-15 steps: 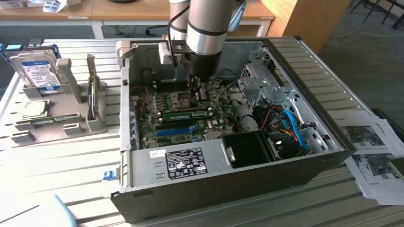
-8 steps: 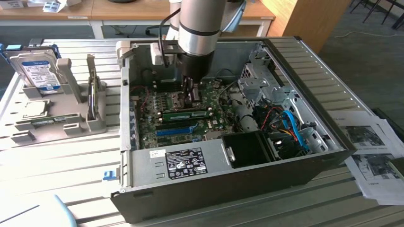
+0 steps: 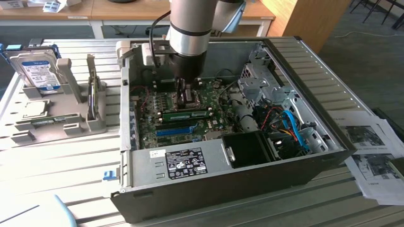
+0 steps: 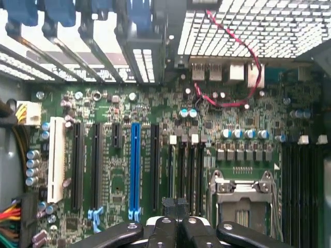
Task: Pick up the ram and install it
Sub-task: 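Press down the ram until it locks into place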
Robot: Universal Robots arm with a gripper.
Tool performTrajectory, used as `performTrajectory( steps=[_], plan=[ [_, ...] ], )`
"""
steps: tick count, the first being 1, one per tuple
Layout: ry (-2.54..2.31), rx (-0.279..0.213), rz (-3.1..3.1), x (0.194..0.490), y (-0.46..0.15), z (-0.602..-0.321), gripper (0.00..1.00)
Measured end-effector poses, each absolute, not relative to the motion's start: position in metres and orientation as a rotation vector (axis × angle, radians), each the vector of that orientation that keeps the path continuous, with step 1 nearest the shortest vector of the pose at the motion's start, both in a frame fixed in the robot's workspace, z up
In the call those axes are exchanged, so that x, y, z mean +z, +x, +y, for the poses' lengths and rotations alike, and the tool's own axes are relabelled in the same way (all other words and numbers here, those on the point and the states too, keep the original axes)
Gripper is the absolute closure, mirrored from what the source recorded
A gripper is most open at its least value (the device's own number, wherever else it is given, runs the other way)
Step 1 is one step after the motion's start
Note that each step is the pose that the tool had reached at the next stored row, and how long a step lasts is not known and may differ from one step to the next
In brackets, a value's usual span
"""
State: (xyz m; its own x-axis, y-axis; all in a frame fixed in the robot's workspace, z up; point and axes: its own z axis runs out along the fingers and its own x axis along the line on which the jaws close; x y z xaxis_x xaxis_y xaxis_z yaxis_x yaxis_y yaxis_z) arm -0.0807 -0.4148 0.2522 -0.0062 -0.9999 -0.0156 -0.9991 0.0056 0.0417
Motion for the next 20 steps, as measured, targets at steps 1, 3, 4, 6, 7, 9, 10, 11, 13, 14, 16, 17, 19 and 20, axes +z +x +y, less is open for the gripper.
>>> performTrajectory(
  steps=[1,3,4,6,7,9,10,11,13,14,16,17,19,20],
  plan=[
    [2.201,-0.063,-2.215,0.252,-0.082,-0.415,0.91],
    [2.201,-0.063,-2.215,0.252,-0.086,-0.415,0.91],
    [2.201,-0.063,-2.215,0.252,-0.088,-0.415,0.91],
    [2.202,-0.063,-2.215,0.252,-0.088,-0.415,0.91],
    [2.202,-0.063,-2.214,0.252,-0.088,-0.415,0.91],
    [2.201,-0.063,-2.214,0.252,-0.088,-0.415,0.91],
    [2.201,-0.063,-2.214,0.252,-0.088,-0.415,0.91],
    [2.201,-0.063,-2.214,0.251,-0.088,-0.415,0.91],
    [2.201,-0.063,-2.214,0.249,-0.088,-0.415,0.91],
    [2.201,-0.063,-2.214,0.248,-0.088,-0.415,0.91],
    [2.201,-0.063,-2.214,0.245,-0.088,-0.415,0.91],
    [2.201,-0.063,-2.214,0.244,-0.088,-0.415,0.91],
    [2.201,-0.063,-2.214,0.242,-0.088,-0.415,0.91],
    [2.201,-0.063,-2.214,0.241,-0.088,-0.415,0.91]
  ],
)
